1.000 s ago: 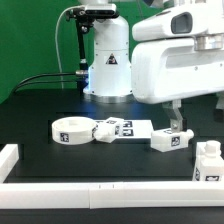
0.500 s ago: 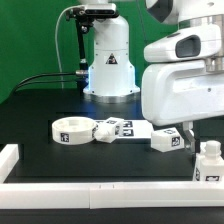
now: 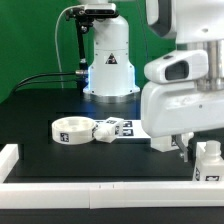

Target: Assemble stool

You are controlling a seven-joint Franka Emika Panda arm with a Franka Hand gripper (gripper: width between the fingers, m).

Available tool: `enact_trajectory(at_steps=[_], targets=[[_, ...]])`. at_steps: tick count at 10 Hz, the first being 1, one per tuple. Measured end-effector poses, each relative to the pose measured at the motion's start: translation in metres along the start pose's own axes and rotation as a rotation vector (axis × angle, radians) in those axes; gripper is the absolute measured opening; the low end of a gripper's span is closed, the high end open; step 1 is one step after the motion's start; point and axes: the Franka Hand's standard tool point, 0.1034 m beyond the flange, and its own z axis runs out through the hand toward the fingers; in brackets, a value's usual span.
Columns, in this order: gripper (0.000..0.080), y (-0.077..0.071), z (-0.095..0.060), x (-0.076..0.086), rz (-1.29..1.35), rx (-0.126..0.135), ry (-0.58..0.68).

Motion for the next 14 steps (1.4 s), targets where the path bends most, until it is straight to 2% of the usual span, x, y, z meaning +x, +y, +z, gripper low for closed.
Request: enact_trajectory(at_steps=[2, 3, 4, 5, 6, 8, 11, 12, 14], targets=[[0.065, 0.0, 0.008, -0.001, -0.001, 0.002, 0.007], [0.0548, 0.0, 0.008, 0.0, -0.002, 0.002, 0.007], [0.0413, 0.0, 0.008, -0.001, -0.002, 0.002, 0.007], [0.0413, 0.003, 0.008, 0.0, 0.002, -0.002, 0.007], [0.0344, 0.003, 0.008, 0.0, 0.002, -0.002, 0.007], [0.0344, 0.007, 0.004, -0.006, 0.037, -0.003, -0.001], [0.0338, 0.026, -0.02, -0.06, 0.07, -0.028, -0.054], [0.0337, 0.018, -0.019, -0.065, 0.084, -0.029, -0.044], [0.0337, 0.017, -0.017, -0.065, 0.075, -0.027, -0.045]])
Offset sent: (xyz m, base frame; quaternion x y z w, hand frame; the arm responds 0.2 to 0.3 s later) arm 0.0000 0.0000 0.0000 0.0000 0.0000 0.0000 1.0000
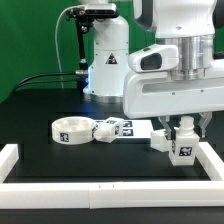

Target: Assemble stool

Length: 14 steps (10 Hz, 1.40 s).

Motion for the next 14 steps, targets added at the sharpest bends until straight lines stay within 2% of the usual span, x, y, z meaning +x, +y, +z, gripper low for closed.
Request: enact_trajectory(at_steps=[2, 3, 4, 5, 6, 7, 8, 9, 10, 11, 12, 13, 14], targets=[[0.0337, 0.002, 0.0, 0.0, -0.007, 0.0, 0.0], [0.0337, 0.02, 0.0, -0.004, -0.024, 0.01, -0.002], [0.0337, 0.041, 0.003, -0.029, -0.046, 0.009, -0.044], [0.0337, 0.063, -0.017, -0.025, -0.083, 0.016, -0.099], [0.0337, 0.066, -0.03, 0.005, -0.062, 0.007, 0.013], [0.0337, 0.065, -0.024, 0.0, -0.074, -0.002, 0.1], [0.0337, 0.068, -0.021, -0.006, -0.08, -0.01, 0.132], [0.0337, 0.086, -0.023, -0.006, -0.119, -0.032, 0.219], [0.0337, 0.131, -0.023, -0.023, -0.106, -0.063, 0.24], [0.0337, 0.166, -0.033, -0.03, -0.124, -0.09, 0.251], [0.0337, 0.202, -0.043, -0.036, -0.149, -0.136, 0.284], [0.0337, 0.222, -0.042, -0.042, -0.129, -0.145, 0.284], [0.0337, 0.215, -0.04, -0.042, -0.109, -0.127, 0.276]])
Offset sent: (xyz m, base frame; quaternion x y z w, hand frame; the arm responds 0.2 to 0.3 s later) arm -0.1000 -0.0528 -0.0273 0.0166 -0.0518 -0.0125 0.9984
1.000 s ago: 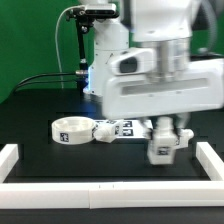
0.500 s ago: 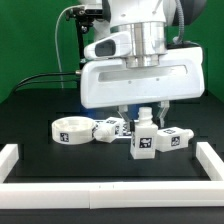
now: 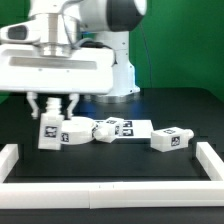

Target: Assemble stool

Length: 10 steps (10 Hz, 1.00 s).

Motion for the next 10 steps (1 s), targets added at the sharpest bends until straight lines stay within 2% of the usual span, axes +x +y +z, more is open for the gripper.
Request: enact_trajectory(at_steps=[2, 3, 4, 5, 8, 10], targets=[[0.0337, -0.005, 0.003, -0.001, 0.012, 0.014, -0.017], [0.0337, -0.015, 0.01, -0.005, 0.066, 0.062, -0.085], [0.0337, -0.017, 0.007, -0.004, 0.116, 0.127, -0.194], [0.0337, -0.016, 0.001, -0.001, 0.149, 0.157, -0.283], [0.0337, -0.031, 0.0, -0.006, 0.185, 0.247, -0.498], [0.0337, -0.036, 0.0, -0.009, 0.167, 0.324, -0.644]])
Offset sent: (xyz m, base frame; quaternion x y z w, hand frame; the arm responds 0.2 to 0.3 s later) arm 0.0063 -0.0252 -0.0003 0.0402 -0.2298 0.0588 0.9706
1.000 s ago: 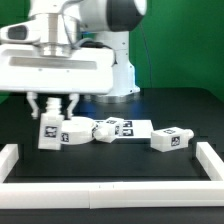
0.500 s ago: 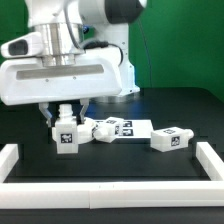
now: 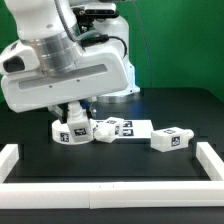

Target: Assemble stool

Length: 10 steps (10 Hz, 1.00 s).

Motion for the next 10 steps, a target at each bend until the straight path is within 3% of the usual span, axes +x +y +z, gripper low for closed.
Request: enact_trajectory(at_steps=[1, 2, 3, 4, 8, 9, 10], targets=[[0.0337, 0.014, 0.002, -0.001, -0.011, 0.023, -0.114], [0.0337, 0.038, -0.003, 0.008, -0.041, 0.014, -0.187], [0.0337, 0.055, -0.007, 0.017, -0.064, 0.0, -0.184], [0.0337, 0.063, -0.006, 0.017, -0.064, 0.0, -0.182], [0.0337, 0.057, -0.003, 0.018, -0.075, -0.002, -0.188], [0.0337, 0.059, 0.002, 0.016, -0.031, -0.028, -0.208], [0.0337, 0.061, 0.004, 0.015, -0.037, -0.028, -0.213]])
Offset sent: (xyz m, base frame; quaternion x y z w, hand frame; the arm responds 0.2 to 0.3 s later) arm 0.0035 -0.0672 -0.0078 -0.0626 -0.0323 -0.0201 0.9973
